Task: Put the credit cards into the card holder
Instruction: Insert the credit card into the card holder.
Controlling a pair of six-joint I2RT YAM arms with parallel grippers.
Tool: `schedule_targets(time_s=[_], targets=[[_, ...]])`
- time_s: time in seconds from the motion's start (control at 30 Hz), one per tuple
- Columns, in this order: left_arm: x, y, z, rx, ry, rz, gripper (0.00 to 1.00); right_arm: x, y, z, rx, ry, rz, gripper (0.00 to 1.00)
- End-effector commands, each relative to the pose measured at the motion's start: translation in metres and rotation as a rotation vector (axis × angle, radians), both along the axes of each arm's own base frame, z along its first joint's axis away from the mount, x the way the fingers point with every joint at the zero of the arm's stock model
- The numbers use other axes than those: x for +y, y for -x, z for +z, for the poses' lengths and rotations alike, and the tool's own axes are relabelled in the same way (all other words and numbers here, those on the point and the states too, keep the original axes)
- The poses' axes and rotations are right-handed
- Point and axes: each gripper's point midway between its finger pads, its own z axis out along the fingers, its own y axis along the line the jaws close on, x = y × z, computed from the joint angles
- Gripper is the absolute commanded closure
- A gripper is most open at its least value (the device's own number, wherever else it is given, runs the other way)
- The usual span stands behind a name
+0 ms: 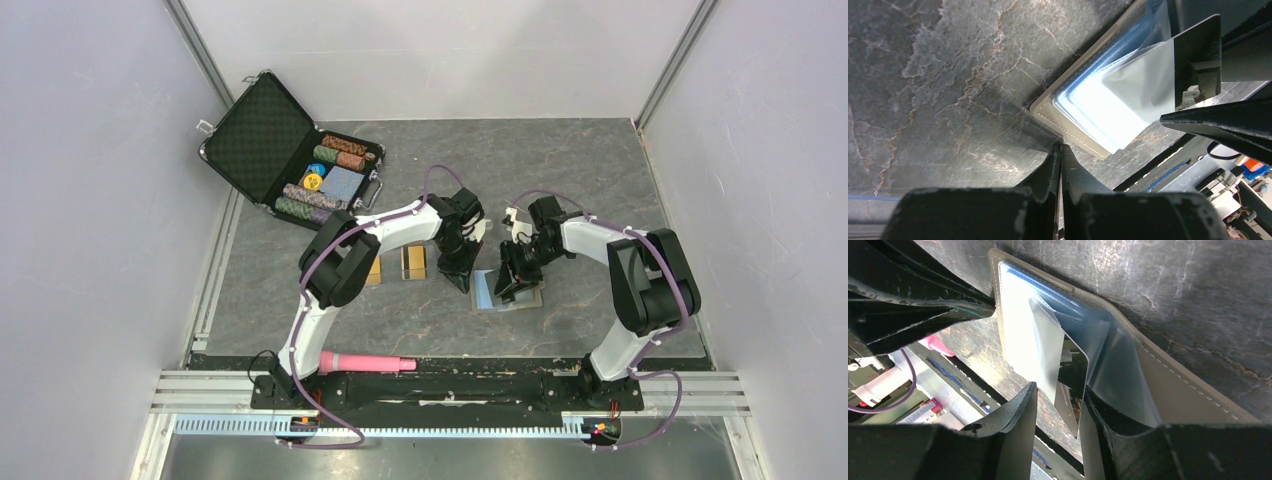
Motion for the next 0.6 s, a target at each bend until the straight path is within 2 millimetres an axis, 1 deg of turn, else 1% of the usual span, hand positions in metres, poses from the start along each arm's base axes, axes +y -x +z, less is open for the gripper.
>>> schedule_targets(time_s=[0.0,0.1,0.2,0.27,0.43,0.57], targets=[[0.003,0.000,-0.019,-0.017,-0.035,-0.050,0.96,-0.010,0.002,-0.005,-0.014,0.096,-0.002,0.63],[0.001,0.000,-0.019,-0.013,-0.028,-0.050,0.98,-0.008,0.001,-0.006,-0.022,0.106,0.001,0.62],[-0.002,0.001,-0.017,-0.001,-0.010,-0.051,0.98,0.001,-0.001,-0.004,-0.028,0.060,-0.017,0.58],[-0.006,0.002,-0.016,0.009,0.010,-0.049,0.98,0.008,0.000,-0.004,-0.021,0.019,-0.031,0.57],[-0.010,0.004,-0.015,0.020,0.020,-0.052,0.98,0.026,0.001,-0.002,-0.005,-0.070,-0.066,0.59],[-0.012,0.005,-0.015,0.023,0.026,-0.056,0.98,0.039,0.004,-0.003,0.018,-0.122,-0.084,0.65]])
